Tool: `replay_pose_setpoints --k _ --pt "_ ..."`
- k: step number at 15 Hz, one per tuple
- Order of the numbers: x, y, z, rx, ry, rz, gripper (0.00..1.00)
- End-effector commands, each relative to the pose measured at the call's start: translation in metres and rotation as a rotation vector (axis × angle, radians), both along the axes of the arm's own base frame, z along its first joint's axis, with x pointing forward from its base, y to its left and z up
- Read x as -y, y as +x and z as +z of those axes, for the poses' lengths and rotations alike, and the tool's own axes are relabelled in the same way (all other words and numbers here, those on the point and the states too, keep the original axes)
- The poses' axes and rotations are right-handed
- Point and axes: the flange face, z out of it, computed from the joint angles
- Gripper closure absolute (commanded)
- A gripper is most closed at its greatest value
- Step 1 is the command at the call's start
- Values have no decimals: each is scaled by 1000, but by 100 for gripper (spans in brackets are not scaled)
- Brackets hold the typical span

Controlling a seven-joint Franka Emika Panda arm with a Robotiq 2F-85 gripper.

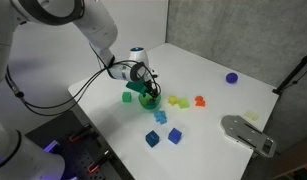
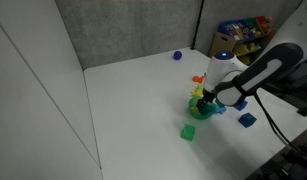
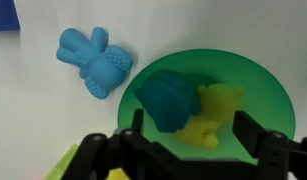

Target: Shift the green object from the bowl to the table

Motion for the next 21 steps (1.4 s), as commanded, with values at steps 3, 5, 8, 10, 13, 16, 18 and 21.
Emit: replay_pose_setpoints --k 3,5,8,10,13,16,18,21 --pt "-3 10 -9 29 -75 -6 44" --pt "-3 11 -11 30 -93 -7 62" --pt "-1 12 -7 33 -107 -9 85" --pt "-2 12 -1 33 -102 -16 96" --pt "-2 13 11 32 -78 -36 95" --pt "0 16 28 51 -56 -54 96" --pt "5 21 44 75 -46 -68 95" --pt "22 32 68 113 -32 -111 96"
